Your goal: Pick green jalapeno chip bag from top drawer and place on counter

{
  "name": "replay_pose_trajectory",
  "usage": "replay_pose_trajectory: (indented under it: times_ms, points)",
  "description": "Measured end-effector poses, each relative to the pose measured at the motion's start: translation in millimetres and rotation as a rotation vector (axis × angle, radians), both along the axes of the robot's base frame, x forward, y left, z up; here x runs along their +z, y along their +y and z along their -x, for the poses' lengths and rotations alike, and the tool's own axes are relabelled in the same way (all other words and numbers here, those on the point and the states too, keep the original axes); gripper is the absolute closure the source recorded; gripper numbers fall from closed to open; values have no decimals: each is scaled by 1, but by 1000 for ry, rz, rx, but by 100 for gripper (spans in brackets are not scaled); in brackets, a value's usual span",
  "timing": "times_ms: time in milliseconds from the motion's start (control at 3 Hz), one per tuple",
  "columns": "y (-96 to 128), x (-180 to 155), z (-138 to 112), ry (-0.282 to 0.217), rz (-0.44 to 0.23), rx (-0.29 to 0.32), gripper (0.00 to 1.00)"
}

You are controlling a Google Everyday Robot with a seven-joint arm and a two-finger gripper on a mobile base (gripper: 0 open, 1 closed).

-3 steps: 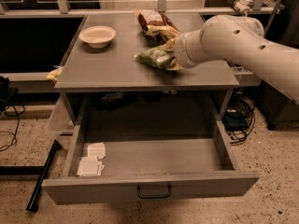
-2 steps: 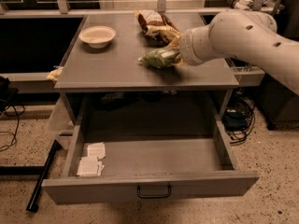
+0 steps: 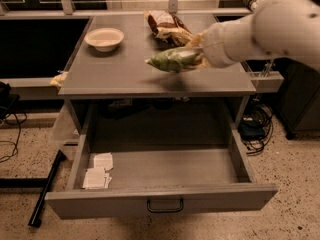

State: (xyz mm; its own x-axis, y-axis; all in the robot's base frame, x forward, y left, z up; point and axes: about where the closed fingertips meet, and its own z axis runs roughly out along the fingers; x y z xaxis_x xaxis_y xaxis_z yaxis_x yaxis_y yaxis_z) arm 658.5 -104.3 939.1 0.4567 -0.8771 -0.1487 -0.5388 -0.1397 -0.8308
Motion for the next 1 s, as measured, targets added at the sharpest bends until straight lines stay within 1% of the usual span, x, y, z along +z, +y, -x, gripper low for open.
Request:
replay_pose_trajectory:
  times_ms: [333, 667, 1000]
  points:
    - [-12, 28, 47, 18, -82, 111, 100]
    - [-36, 30, 81, 44, -93, 146, 100]
    - [-28, 25, 70, 28, -22, 186, 100]
